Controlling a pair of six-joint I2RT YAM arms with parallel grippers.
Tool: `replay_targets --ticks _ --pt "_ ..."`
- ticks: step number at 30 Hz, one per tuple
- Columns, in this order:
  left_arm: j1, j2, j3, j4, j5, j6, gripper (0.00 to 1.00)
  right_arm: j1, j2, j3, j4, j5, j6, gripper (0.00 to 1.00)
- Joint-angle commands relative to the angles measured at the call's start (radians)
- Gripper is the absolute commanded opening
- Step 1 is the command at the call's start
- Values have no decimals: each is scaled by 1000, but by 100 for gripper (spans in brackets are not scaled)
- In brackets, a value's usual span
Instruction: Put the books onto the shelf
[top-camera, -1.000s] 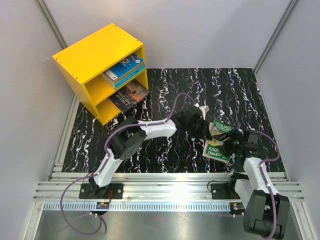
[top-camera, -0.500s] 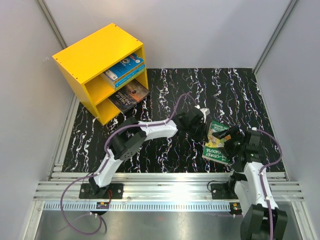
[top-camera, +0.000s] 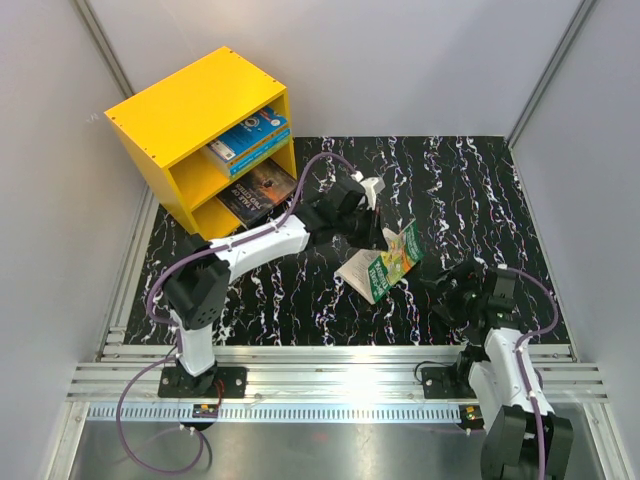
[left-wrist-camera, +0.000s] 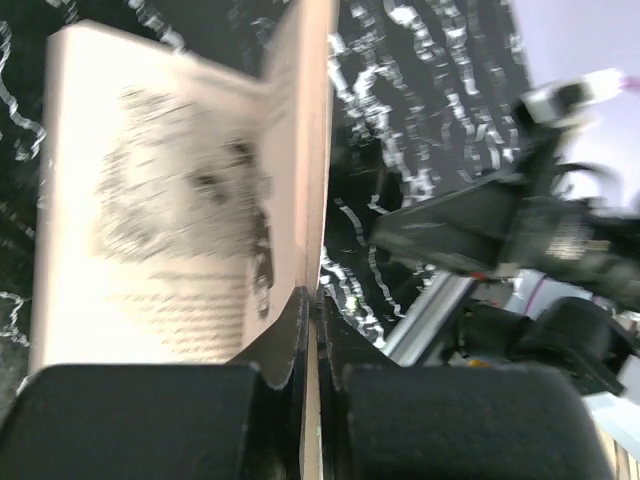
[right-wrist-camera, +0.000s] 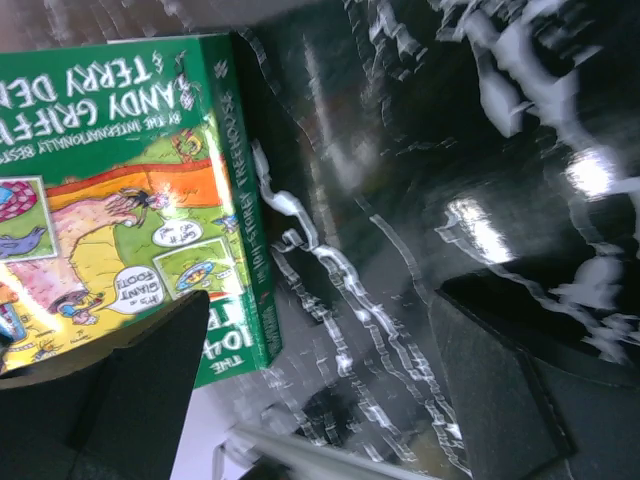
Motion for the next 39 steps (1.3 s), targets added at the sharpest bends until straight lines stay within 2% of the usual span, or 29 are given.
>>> replay_targets --ticks 1,2,4,12,15,19,21,23,26,27,28,31,35,36,38,39 --pt "-11 -58 54 24 78 -2 0 4 -4 -106 233 -114 81 100" --pt "-13 -59 50 43 84 -13 0 5 -7 -137 374 -135 144 100" --pt "-11 -65 35 67 110 -45 0 5 -32 -233 545 -189 227 100" --pt "-11 -92 58 106 150 -97 0 14 -277 -234 555 -143 305 100" --pt "-11 -82 84 129 164 -125 0 14 -284 -234 560 -140 313 100" --pt "-11 -50 167 109 167 -140 0 14 -189 -232 551 -156 278 100" --pt "-11 -35 216 100 167 -151 0 14 -97 -205 529 -160 255 100" --pt "-11 -18 260 94 163 -156 0 14 0 -198 578 -180 238 100" --pt "-7 -1 287 100 166 -176 0 14 129 -229 812 -203 310 100" --pt "-5 4 288 115 169 -185 0 14 161 -234 982 -211 331 100" --pt "0 4 288 123 172 -192 0 14 190 -243 1073 -211 377 100" --pt "9 7 294 121 175 -200 0 14 305 -238 1224 -202 411 100" --pt "18 7 287 83 160 -159 0 14 410 -160 1262 -228 413 100" --pt "18 7 285 11 138 -131 0 14 425 -143 1226 -253 384 100" --pt "20 2 270 -64 36 -35 0 13 431 -73 1078 -269 329 100" --pt "20 2 256 -127 2 -4 4 14 416 -44 831 -260 227 100"
